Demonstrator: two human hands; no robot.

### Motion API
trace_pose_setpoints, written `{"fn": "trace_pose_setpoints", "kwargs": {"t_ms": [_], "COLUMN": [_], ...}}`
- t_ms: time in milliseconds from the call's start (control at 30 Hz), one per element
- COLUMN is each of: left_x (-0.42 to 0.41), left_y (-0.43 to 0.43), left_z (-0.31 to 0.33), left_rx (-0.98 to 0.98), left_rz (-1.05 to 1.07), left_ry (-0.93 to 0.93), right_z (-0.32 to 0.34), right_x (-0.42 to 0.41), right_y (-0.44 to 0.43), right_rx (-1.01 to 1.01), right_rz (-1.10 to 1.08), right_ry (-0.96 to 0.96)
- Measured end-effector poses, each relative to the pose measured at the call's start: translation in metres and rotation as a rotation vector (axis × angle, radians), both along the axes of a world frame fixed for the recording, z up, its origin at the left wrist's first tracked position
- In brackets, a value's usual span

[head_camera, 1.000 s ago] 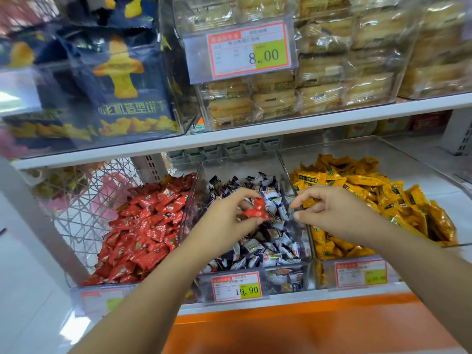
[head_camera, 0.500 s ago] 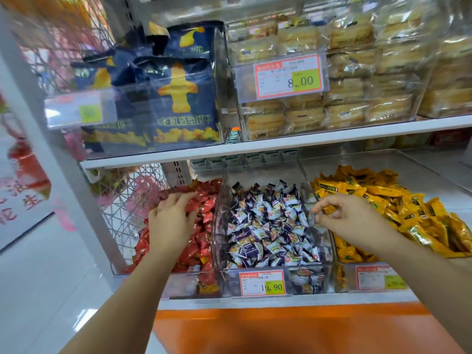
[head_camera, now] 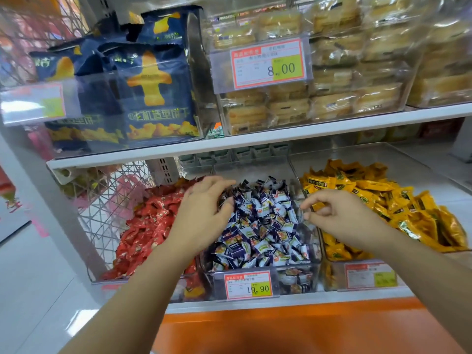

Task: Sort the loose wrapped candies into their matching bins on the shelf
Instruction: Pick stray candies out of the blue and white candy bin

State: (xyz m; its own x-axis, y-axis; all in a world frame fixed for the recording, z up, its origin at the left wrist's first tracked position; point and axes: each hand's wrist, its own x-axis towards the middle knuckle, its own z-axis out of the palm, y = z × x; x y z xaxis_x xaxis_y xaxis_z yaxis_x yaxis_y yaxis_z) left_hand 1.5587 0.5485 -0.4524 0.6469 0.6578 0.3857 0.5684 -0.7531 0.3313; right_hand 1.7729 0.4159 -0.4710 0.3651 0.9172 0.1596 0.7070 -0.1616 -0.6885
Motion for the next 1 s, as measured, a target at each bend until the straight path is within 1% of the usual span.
{"fn": "trace_pose_setpoints", "kwargs": {"t_ms": [33,67,133,167,200,267,300,367,433,500,633,733,1000], "left_x": [0.012,0.025,0.048,0.059,0.067,0.080,0.085,0.091,0.095,0.096,0.090,0.085,0.079], "left_y": [-0.007,-0.013,-0.021,-0.022,-0.023,-0.021,-0.019,-0.015,-0.009,-0.003,0.007,0.015,0.019], "left_z": [-0.001,-0.002,-0.011,-0.018,-0.025,-0.036,-0.040,-0.043,-0.043,-0.044,-0.054,-0.063,-0.064], "left_rx": [-0.100,-0.249,-0.571,-0.685,-0.766,-0.840,-0.844,-0.829,-0.716,-0.611,-0.686,-0.705,-0.602], "left_rz": [-0.083,-0.159,-0.270,-0.303,-0.325,-0.338,-0.337,-0.330,-0.341,-0.347,-0.310,-0.280,-0.308], "left_ry": [0.004,0.041,0.185,0.261,0.332,0.492,0.560,0.636,0.700,0.714,0.600,0.494,0.287], "right_z": [0.001,0.001,0.001,0.000,0.000,-0.001,-0.001,-0.002,-0.002,-0.002,-0.001,0.000,-0.002], "right_x": [0.001,0.002,0.004,0.005,0.006,0.008,0.008,0.010,0.011,0.011,0.012,0.011,0.010], "right_y": [-0.001,-0.002,-0.003,-0.004,-0.004,-0.004,-0.004,-0.003,-0.003,-0.004,-0.004,-0.005,-0.004], "right_rx": [-0.003,-0.009,-0.018,-0.016,-0.014,-0.007,-0.008,-0.011,-0.005,-0.001,0.006,0.006,0.008], "right_rz": [0.011,0.022,0.040,0.048,0.056,0.068,0.071,0.077,0.087,0.100,0.108,0.111,0.102], "right_ry": [0.007,0.014,0.032,0.034,0.029,0.017,0.010,0.007,0.019,0.025,0.039,0.053,0.044]}}
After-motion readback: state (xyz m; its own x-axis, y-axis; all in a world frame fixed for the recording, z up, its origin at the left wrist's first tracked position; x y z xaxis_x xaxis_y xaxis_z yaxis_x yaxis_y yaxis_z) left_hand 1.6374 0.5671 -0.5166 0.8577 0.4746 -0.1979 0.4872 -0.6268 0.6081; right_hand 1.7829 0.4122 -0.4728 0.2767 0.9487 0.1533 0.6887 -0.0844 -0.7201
